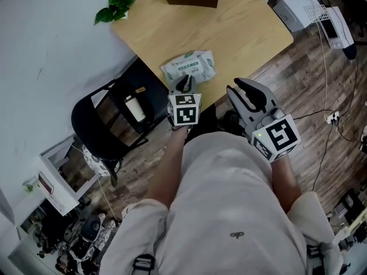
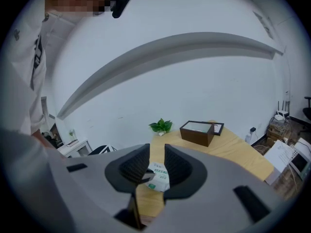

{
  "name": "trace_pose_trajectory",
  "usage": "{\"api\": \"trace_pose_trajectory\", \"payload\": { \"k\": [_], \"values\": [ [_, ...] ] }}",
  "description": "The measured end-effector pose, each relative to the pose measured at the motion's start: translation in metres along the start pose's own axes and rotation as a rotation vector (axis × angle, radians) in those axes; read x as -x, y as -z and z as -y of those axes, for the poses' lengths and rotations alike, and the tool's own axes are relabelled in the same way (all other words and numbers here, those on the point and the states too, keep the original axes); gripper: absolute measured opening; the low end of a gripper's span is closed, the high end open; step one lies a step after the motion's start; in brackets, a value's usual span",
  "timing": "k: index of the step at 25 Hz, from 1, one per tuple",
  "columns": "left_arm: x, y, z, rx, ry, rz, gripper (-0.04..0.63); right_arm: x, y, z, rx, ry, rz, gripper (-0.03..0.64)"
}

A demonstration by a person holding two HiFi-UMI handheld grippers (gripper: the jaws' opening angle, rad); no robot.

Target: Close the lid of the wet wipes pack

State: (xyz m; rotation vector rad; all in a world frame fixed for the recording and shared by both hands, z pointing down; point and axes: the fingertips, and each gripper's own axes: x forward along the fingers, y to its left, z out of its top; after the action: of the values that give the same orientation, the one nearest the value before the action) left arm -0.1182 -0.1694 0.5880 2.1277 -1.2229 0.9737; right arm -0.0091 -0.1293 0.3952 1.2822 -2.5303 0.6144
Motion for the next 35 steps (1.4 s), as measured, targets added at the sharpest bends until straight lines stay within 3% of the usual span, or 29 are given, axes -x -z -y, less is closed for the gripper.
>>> {"api": "trace_pose_trajectory", "payload": {
  "k": [6, 14, 25, 35],
  "values": [
    [0.043, 0.002, 0.032, 0.086, -0.042, 0.069, 0.035, 0.043, 0.006, -0.008, 0.032, -0.048, 0.025, 0.086],
    [0.109, 0.004, 0.083, 0.138, -0.067, 0.193, 0.031, 0.103, 0.014, -0.029, 0.097, -0.111, 0.072, 0.081],
    [0.190, 0.008, 0.158, 0.132, -0.072, 0.335, 0.015, 0.168, 0.033, -0.057, 0.147, -0.173, 0.098, 0.056],
    [0.243, 0.005, 0.199, 0.107, -0.051, 0.440, 0.012, 0.185, 0.040, -0.069, 0.149, -0.220, 0.102, 0.008]
  ]
}}
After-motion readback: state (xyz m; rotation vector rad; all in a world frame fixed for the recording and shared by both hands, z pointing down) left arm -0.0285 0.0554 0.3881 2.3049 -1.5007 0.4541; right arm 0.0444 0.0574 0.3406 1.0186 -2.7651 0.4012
